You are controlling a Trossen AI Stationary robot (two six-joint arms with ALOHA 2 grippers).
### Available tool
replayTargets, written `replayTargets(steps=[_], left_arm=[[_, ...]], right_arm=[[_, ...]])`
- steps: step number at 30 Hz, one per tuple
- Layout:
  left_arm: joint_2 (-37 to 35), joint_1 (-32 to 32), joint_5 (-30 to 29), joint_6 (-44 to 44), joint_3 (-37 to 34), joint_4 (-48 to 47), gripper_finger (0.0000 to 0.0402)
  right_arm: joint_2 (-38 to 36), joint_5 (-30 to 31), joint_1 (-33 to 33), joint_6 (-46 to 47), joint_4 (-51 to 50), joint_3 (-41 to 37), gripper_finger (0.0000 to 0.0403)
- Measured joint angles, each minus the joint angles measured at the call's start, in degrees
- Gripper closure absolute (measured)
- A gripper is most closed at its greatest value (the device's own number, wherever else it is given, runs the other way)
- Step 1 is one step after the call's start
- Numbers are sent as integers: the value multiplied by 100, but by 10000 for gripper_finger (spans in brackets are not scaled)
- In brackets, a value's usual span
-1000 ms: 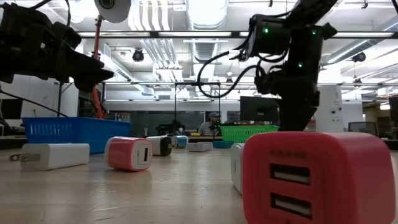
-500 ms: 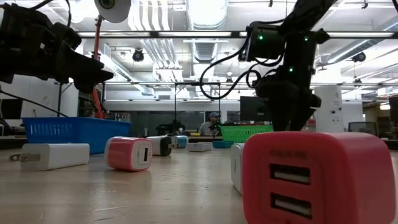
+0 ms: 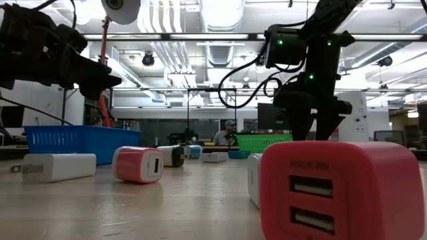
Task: Pick & Place Office items
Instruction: Put the black digital clock into the green basket
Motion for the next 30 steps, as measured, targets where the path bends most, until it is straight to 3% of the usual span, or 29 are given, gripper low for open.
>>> replayTargets(steps=[30], left_arm=[[0, 0, -13, 0, 0, -62, 168]], right_arm=[[420, 124, 117, 444, 372, -118, 42]])
